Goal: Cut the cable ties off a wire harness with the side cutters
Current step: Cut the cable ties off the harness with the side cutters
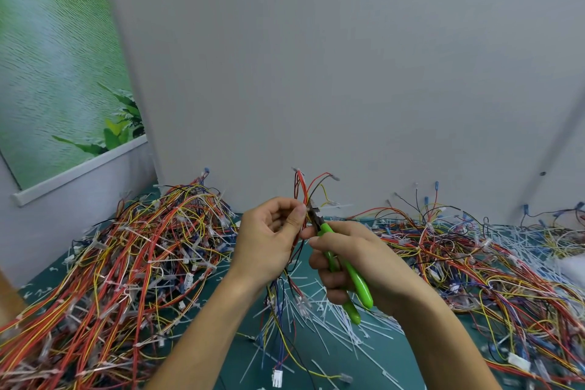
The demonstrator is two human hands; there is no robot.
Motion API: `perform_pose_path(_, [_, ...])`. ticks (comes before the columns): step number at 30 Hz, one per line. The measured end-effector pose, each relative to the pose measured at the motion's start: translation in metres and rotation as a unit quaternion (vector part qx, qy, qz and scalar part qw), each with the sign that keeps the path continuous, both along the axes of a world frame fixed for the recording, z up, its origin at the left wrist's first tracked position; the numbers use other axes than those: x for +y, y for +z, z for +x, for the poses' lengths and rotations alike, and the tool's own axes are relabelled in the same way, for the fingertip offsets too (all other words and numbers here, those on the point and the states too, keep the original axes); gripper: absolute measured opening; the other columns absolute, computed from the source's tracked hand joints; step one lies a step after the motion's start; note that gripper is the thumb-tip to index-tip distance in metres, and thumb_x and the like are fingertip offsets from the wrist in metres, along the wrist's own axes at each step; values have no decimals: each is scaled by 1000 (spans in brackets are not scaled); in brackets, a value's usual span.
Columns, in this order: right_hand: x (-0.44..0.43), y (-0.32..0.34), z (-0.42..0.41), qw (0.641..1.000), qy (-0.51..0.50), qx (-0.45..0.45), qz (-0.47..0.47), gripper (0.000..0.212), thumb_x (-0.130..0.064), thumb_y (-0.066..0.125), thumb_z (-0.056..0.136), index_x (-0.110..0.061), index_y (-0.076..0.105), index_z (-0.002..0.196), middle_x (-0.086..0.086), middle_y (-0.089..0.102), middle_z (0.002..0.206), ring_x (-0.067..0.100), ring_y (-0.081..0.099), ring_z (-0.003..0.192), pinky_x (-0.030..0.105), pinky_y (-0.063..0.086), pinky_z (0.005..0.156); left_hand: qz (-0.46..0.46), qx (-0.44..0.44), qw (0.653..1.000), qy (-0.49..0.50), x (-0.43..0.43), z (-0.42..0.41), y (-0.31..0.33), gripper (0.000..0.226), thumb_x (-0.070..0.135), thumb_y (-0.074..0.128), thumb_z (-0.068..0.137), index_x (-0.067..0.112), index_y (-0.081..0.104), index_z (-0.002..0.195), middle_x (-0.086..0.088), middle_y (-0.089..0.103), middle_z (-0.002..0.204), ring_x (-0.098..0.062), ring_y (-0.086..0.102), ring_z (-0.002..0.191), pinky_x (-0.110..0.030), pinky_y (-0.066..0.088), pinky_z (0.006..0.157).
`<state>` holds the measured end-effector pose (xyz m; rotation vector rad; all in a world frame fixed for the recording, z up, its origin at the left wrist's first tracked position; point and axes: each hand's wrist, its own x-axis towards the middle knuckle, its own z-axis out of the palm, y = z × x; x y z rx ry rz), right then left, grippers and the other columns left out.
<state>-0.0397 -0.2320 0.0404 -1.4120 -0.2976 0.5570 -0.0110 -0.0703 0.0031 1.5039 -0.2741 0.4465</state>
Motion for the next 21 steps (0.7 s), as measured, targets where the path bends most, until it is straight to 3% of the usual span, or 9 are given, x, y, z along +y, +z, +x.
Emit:
perform_pose_path(4, [-2,1,1,1000,17,-2,6,13,-20,61,101,-11,52,107,4,50,68,17,43,50,28,40,48,6,-8,1000,-5,0,-1,0,9,33,71,87,40,76,88,9,76,86,-5,72,82,-16,54,73])
perform_pose_path(7, [-2,-1,2,1000,23,-14,3,24,-24,66,93,-11,53,108,5,52,70,19,48,53,31,44,51,1,-8,1000,-6,0,0,-1,5,29,72,88,33,75,87,8,76,87,-7,72,83,-17,55,74])
perform_pose_path(11, [-1,-4,3,1000,18,-22,-2,30,-25,65,86,-11,55,110,4,52,72,18,48,54,32,45,51,2,-5,1000,-7,0,0,0,6,34,71,87,38,75,88,8,76,85,-7,72,82,-18,55,73])
perform_pose_path(17, [-1,-5,3,1000,3,-21,-3,12,-12,53,101,-10,56,113,-1,46,66,13,37,49,23,36,44,-4,-5,1000,-7,0,1,-2,15,26,71,90,41,75,88,9,75,82,-5,70,79,-17,54,71])
perform_pose_path(21, [0,-3,0,1000,-5,-10,-8,13,-9,49,105,-8,55,116,0,46,65,13,38,48,23,36,43,-3,-3,1000,-10,0,0,-1,7,35,70,86,41,74,89,8,76,83,-6,71,80,-18,54,71])
